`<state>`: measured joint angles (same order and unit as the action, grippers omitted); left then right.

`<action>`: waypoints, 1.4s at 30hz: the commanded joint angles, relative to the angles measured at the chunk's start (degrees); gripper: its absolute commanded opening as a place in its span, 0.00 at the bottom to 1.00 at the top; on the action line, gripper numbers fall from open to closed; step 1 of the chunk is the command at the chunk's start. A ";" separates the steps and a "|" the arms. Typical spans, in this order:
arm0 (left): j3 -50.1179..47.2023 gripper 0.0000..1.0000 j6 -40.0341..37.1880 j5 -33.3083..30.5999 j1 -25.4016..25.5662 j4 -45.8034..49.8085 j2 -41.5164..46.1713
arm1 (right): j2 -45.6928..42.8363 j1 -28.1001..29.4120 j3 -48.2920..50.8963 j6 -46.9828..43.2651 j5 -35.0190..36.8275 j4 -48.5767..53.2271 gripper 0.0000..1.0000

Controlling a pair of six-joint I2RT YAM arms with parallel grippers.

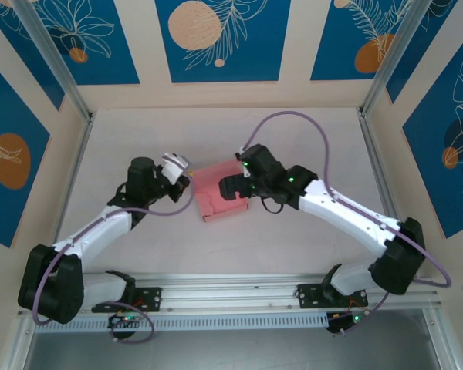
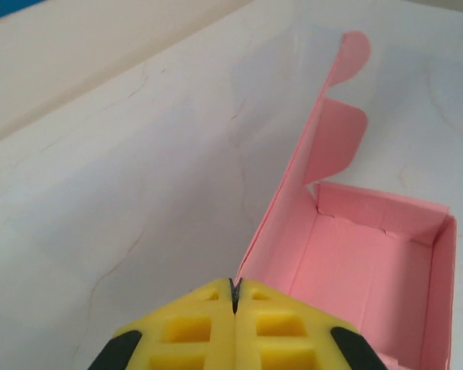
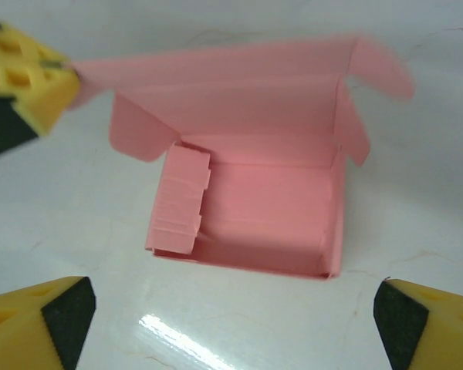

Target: Fold the paper box

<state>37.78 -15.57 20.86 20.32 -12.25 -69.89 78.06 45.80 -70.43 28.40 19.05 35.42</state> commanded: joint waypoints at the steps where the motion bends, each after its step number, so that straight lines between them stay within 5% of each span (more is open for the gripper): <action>1: -1.65 0.04 -3.91 -1.73 2.06 -6.06 1.35 | -3.43 -4.38 2.93 4.18 -0.84 4.12 0.89; 6: -4.69 0.05 -8.92 -3.78 4.00 -7.36 4.75 | -7.72 -17.88 7.67 6.44 -20.29 -2.16 0.83; 10: -6.43 0.07 -10.41 -3.56 4.97 -8.70 6.43 | -5.16 -21.96 8.02 8.75 -30.41 -6.74 0.90; 13: -5.59 0.33 -9.82 -3.58 5.30 -7.16 5.70 | -1.98 -22.11 6.41 8.43 -31.96 -7.39 0.99; 17: -3.43 0.44 -6.73 -6.27 5.53 -4.25 4.94 | 0.85 -22.61 2.43 5.70 -30.60 -5.35 1.00; 19: -1.93 0.76 -2.52 -9.02 5.56 -1.81 5.65 | 2.92 -22.71 -0.64 4.13 -29.31 -2.71 1.00; 21: -0.33 0.88 3.74 -14.07 5.69 2.02 7.25 | 4.54 -22.65 -2.82 3.06 -28.94 -1.28 1.00; 26: -1.63 0.88 18.48 -19.03 7.12 10.49 16.23 | 5.63 -22.17 -6.19 0.37 -26.35 1.02 0.93; 31: -4.31 0.70 27.65 -23.13 10.14 18.01 19.64 | 5.03 -20.67 -3.92 -2.12 -22.66 1.64 0.81; 37: -14.53 0.74 32.48 -31.63 19.28 2.55 17.82 | 4.89 -17.75 4.13 -0.40 -16.30 -2.61 0.78; 42: -14.59 0.79 35.06 -43.07 25.27 -1.26 9.19 | 5.83 -16.16 10.00 1.93 -14.34 -9.18 0.78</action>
<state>22.39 15.75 -12.88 43.57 -7.20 -58.06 83.59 28.91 -62.17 28.75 1.69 30.96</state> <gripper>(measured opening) 0.784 0.784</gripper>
